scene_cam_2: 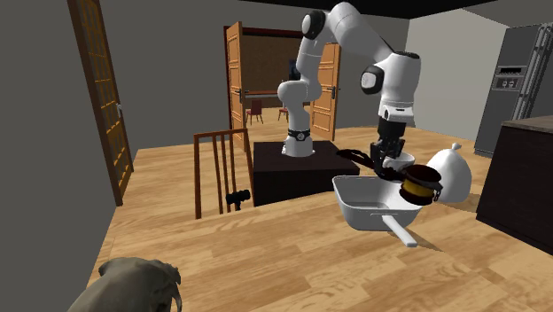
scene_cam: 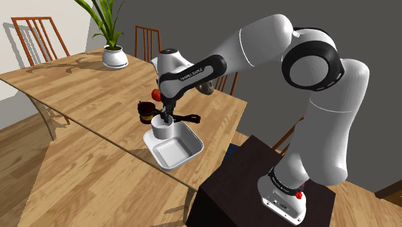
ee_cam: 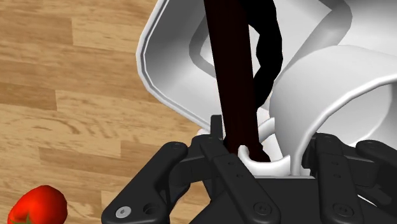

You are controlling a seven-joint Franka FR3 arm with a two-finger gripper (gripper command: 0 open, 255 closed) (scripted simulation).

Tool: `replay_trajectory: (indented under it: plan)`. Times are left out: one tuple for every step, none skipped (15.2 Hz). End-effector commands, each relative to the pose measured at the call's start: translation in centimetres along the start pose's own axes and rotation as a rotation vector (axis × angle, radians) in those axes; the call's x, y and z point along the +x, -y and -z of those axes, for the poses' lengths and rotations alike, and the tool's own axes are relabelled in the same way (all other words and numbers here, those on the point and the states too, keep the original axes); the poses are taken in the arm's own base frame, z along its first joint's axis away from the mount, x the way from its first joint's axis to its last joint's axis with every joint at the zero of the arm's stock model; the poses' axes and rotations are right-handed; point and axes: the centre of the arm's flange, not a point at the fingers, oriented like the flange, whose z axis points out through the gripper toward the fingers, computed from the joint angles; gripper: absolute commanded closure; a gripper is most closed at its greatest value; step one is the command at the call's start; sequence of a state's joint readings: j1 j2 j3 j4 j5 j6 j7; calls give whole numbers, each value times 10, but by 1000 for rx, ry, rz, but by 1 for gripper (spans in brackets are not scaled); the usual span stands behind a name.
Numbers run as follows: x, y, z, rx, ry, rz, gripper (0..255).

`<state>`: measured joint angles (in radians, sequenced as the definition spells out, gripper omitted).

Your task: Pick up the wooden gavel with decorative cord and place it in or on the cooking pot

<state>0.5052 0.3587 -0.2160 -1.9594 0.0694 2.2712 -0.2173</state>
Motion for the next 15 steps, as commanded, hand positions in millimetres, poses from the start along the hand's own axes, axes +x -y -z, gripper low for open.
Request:
replay_trajectory:
  plan:
    - [1, 3, -9, 0, -2, -1, 255]
    - [1, 3, -14, 0, -2, -1, 255]
    - [1, 3, -19, 0, -2, -1, 255]
    - [2, 3, -25, 0, -2, -1, 255]
    - [2, 3, -30, 0, -2, -1, 255]
    - [2, 3, -35, 0, -2, -1, 255]
    - [2, 3, -41, 0, -2, -1, 255]
    - [3, 3, -46, 0, -2, -1, 255]
    - [3, 3, -51, 0, -2, -1, 255]
    - [3, 3, -56, 0, -2, -1, 255]
    - [3, 3, -60, 0, -2, -1, 255]
    - [3, 3, -60, 0, -2, -1, 255]
    - [3, 3, -60, 0, -2, -1, 255]
    - [3, 3, -60, 0, -2, -1, 255]
    - [3, 3, -60, 0, -2, -1, 255]
